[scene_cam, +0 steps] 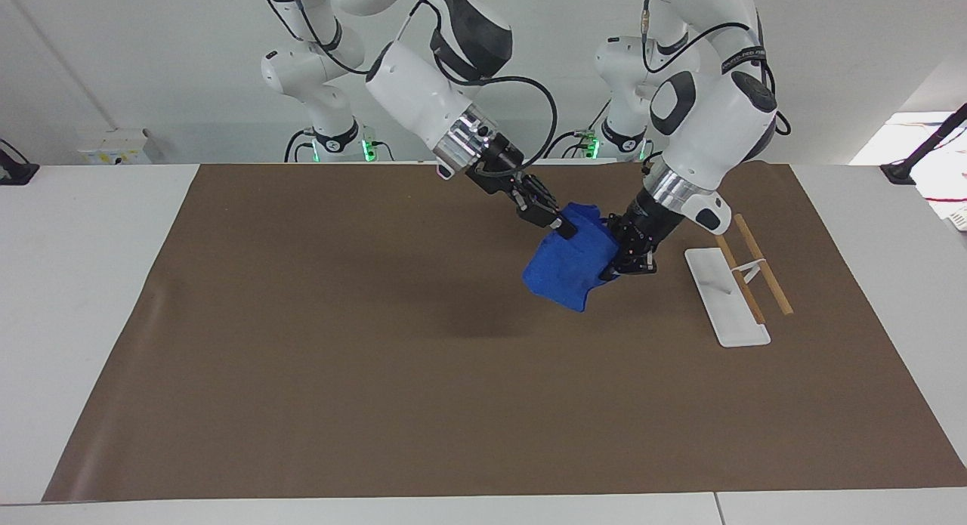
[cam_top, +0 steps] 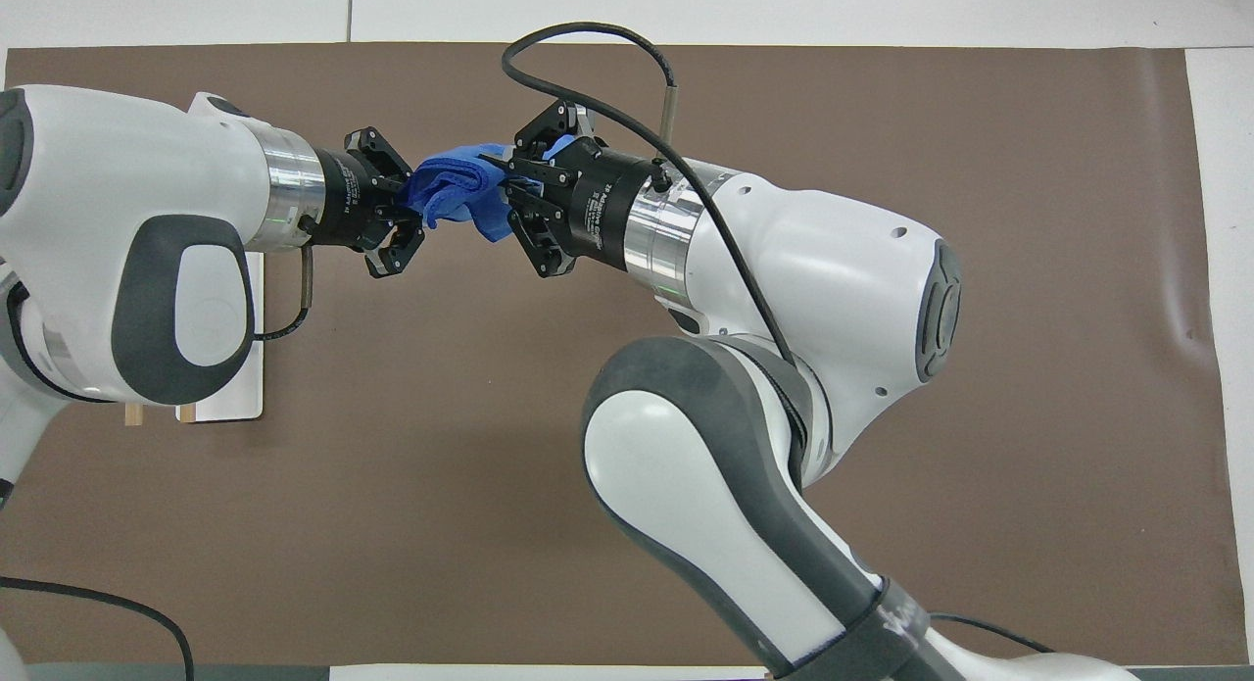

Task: Right arm passes towel to left arm to hang
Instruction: 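Open the right gripper and withdraw it while the left gripper holds towel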

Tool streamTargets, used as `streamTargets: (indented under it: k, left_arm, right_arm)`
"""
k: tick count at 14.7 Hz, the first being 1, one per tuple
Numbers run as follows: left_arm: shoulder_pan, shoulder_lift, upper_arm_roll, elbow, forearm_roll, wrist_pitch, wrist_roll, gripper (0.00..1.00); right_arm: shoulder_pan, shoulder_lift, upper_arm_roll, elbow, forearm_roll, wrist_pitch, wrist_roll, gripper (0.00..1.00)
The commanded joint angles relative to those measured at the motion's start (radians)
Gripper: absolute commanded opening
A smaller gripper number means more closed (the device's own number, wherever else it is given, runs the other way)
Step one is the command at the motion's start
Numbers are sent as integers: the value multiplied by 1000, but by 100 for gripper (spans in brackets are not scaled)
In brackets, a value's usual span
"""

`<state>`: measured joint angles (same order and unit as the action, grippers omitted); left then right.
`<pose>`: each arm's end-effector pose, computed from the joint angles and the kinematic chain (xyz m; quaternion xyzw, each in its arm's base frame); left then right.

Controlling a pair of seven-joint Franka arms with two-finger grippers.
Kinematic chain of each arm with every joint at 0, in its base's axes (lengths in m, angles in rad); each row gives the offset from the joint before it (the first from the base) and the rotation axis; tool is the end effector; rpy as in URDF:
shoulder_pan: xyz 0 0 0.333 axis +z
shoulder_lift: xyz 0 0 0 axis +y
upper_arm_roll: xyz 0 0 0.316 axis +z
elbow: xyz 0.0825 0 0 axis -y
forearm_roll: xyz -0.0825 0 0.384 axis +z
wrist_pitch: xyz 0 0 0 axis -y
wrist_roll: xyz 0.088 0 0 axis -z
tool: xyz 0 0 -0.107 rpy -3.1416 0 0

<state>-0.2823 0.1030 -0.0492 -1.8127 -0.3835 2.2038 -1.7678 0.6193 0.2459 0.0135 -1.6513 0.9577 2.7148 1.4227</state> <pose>0.5819 -0.2127 0.5115 0.6720 0.7067 -0.0779 0.2071 0.5666 0.3780 0.5510 -0.6319 0.5990 0.1116 0.4789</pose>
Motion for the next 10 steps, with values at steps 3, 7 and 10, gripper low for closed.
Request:
streamTargets:
  k: [3,7,10]
  left_arm:
    - [-6,-32,11,-4,89,-18,85,0]
    - [-11,-84,12,-8,185,-70,145,0]
    - [-17,-129,6,-13,349,-134,148,0]
  right_arm:
    - [-16,3,-1,1,-10,10,-128,100]
    - [-98,-4,-4,-28,-239,-36,-255,100]
    - [-176,-11,-4,-28,-423,-157,-382,100]
